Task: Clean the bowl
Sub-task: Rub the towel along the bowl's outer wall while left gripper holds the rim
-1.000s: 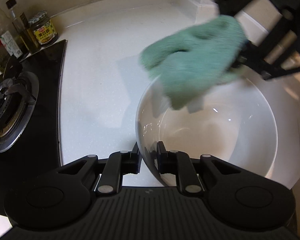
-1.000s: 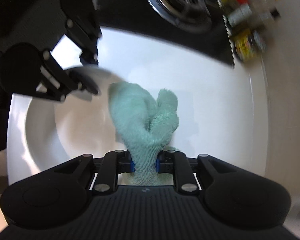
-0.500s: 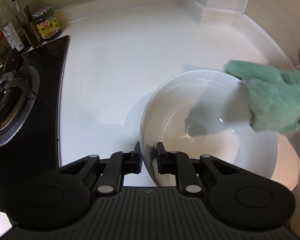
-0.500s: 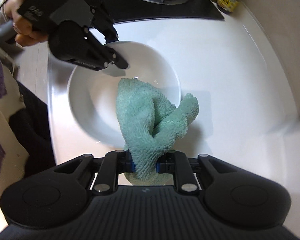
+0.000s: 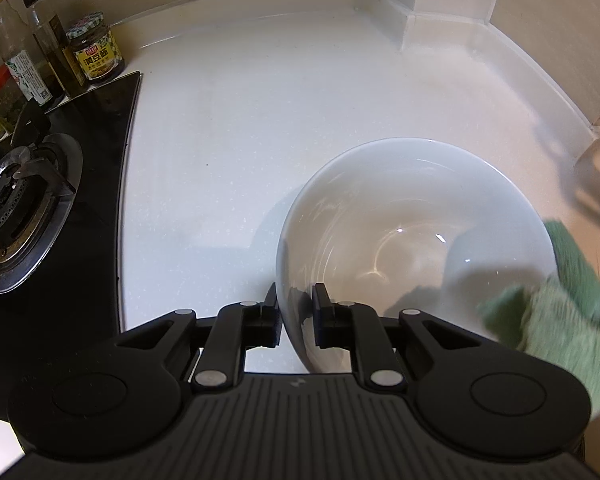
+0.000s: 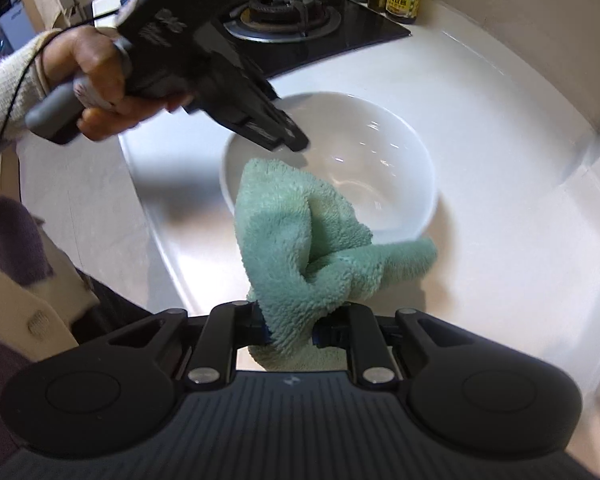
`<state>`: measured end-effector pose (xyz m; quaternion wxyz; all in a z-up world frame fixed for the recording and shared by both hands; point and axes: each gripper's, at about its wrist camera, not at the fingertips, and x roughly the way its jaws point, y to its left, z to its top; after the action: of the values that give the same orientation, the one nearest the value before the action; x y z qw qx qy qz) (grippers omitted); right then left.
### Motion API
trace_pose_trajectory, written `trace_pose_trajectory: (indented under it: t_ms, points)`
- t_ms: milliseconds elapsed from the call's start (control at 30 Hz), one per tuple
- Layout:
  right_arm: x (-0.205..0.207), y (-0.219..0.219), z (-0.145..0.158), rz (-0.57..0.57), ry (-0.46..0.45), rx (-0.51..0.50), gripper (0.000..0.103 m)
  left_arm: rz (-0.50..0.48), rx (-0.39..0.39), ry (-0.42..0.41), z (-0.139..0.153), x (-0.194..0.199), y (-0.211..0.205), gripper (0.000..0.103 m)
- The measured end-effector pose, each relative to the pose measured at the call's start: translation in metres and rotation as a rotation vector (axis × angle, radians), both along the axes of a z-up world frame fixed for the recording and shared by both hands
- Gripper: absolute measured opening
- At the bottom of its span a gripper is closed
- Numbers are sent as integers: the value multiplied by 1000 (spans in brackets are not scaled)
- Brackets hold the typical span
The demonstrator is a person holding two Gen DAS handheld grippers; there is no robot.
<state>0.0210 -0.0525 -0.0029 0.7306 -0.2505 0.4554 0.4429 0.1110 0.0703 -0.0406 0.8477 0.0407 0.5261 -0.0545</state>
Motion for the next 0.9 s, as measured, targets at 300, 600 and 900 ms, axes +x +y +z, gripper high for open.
trace_pose_trajectory:
  t_ms: [300, 600, 900]
  points:
    - [-20, 30, -13, -46, 17, 130, 14, 21, -6, 18, -1, -8, 0, 14]
    - [-14, 1, 11, -107, -39, 77, 14, 70, -88, 77, -2, -19, 9, 17]
    - [35, 17, 32, 276, -445, -311, 14, -122, -24, 2, -4, -9, -3, 14]
